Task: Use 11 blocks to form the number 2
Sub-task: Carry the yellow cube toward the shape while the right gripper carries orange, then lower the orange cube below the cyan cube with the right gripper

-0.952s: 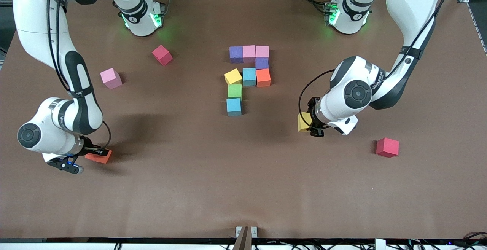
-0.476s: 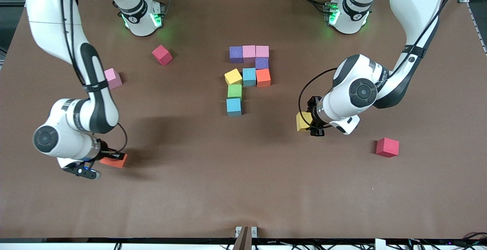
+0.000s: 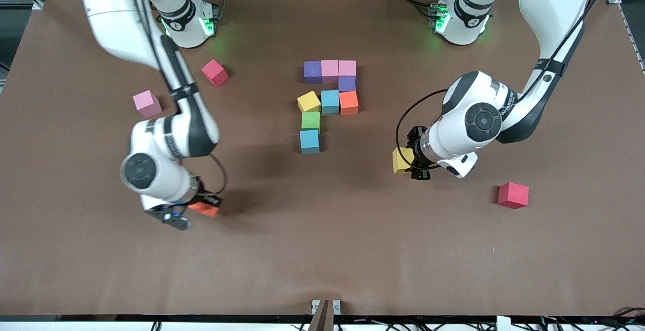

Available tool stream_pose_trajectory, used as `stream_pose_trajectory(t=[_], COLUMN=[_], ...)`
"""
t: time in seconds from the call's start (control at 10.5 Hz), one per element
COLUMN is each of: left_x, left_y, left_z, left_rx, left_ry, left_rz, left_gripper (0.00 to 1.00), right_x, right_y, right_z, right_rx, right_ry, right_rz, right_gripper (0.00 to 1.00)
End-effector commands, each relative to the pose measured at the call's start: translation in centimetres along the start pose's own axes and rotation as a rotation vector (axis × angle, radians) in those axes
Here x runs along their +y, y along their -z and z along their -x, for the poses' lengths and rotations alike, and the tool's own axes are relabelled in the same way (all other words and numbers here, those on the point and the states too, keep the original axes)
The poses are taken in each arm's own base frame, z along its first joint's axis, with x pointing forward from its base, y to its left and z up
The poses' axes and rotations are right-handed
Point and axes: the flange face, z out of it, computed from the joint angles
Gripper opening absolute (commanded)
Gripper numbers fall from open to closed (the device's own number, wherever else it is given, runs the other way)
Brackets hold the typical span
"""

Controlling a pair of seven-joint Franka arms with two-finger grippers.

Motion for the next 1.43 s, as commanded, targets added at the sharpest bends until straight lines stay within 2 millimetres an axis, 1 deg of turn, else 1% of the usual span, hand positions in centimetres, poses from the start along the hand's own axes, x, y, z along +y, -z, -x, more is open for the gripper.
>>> stream_pose_trajectory(t=[0.0,0.1,0.19,0.38,0.48,0.67,0.76,0.86,0.95,1.05,1.24,1.33], left_x=[-0.6,-0.6,-0.6,-0.8,-0.8,-0.8,-0.8,-0.8,-0.8,-0.9,-1.1,-1.2], left_y=[0.6,0.6,0.6,0.4,0.4,0.3,0.3,0.3,0.2,0.2,0.1,0.1], left_z=[-0.3,-0.3,-0.3,-0.4,-0.4,-0.4,-0.4,-0.4,-0.4,-0.4,-0.4,-0.2], left_rx=[-0.003,-0.003,-0.002,0.004,0.004,0.005,0.006,0.007,0.007,0.009,0.014,0.014], left_ry=[-0.005,-0.005,-0.005,-0.005,-0.005,-0.007,-0.007,-0.007,-0.007,-0.007,-0.007,-0.010], left_rz=[-0.009,-0.009,-0.011,-0.020,-0.020,-0.023,-0.024,-0.025,-0.028,-0.029,-0.037,-0.039], left_gripper=[0.38,0.38,0.38,0.38,0.38,0.38,0.38,0.38,0.38,0.38,0.38,0.38], right_x=[-6.2,-8.6,-10.0,-13.8,-15.5,-18.5,-19.8,-20.9,-21.5,-21.6,-21.7,-22.1], right_y=[1.7,1.7,1.4,1.5,1.6,1.2,1.1,0.9,0.0,-1.1,-2.1,-2.4], right_z=[6.0,8.7,10.7,16.0,18.2,23.2,25.2,26.3,27.9,28.9,29.5,30.3], right_rx=[-0.008,-0.007,-0.010,-0.013,-0.029,-0.059,-0.058,-0.058,-0.057,-0.052,-0.054,-0.053], right_ry=[-0.087,-0.133,-0.191,-0.265,-0.326,-0.442,-0.508,-0.593,-0.650,-0.682,-0.817,-0.881], right_rz=[-0.034,-0.037,-0.037,-0.052,-0.072,-0.083,-0.097,-0.110,-0.092,-0.070,-0.052,-0.049], right_gripper=[0.00,0.00,0.00,0.00,0.00,0.00,0.00,0.00,0.00,0.00,0.00,0.00])
